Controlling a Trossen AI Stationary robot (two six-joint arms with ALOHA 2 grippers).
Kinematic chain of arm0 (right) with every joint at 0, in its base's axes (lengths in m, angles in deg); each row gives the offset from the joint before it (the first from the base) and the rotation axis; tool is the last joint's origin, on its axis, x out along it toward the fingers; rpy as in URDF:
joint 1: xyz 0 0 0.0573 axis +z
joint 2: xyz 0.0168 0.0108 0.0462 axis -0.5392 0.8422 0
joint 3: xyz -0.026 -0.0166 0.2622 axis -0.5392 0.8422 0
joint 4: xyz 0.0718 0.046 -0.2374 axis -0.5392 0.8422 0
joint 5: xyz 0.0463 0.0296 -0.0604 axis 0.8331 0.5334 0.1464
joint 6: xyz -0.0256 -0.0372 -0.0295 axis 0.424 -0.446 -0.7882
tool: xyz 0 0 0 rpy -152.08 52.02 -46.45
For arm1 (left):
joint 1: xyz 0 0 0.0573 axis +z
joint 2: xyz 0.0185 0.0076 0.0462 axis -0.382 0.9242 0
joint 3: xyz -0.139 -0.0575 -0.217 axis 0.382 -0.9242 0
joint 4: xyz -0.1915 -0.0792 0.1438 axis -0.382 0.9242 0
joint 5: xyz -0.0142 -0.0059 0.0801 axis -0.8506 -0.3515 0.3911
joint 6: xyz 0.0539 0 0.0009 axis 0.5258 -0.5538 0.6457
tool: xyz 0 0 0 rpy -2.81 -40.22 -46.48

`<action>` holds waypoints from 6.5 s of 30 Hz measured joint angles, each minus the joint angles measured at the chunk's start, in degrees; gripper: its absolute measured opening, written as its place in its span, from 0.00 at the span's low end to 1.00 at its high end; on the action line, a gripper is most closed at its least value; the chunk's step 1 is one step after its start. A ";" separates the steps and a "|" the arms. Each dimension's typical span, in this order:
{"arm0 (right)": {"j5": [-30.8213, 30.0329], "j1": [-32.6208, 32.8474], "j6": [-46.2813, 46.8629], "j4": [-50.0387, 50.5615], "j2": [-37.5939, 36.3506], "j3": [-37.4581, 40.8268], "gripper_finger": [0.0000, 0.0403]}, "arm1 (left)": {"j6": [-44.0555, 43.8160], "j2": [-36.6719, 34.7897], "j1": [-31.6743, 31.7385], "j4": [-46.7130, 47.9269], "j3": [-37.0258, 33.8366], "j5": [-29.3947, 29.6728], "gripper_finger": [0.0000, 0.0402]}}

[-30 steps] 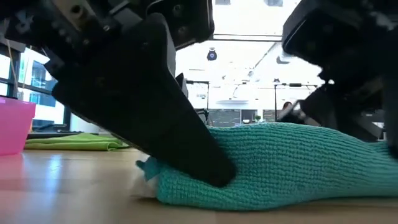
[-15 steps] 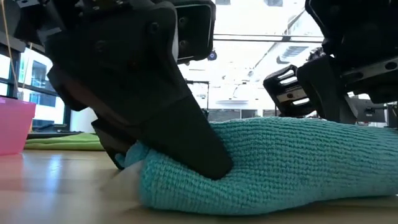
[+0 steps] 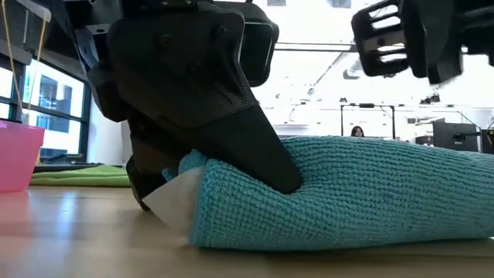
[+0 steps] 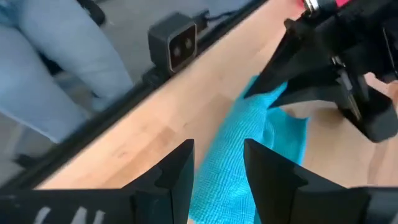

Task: Roll microfiber towels into tight, uniform cylinder then place into a basket
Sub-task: Roll the blue towel

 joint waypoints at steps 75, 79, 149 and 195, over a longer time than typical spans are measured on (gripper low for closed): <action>24.21 -14.11 70.02 2.02 8.98 0.00 0.01 | 56.20 -9.77 -6.94 7.87 -0.13 27.47 0.35; 25.82 -15.24 71.67 2.19 9.00 0.04 0.01 | 58.60 -9.77 -6.31 8.11 -0.13 27.55 0.35; 22.42 -13.90 -2.03 0.22 -1.43 0.07 0.31 | -0.58 -1.57 -3.08 6.44 -0.02 6.77 0.04; 4.23 -3.89 9.63 -3.13 0.24 -0.07 0.38 | -1.49 -1.55 -0.87 5.55 -0.09 4.81 0.04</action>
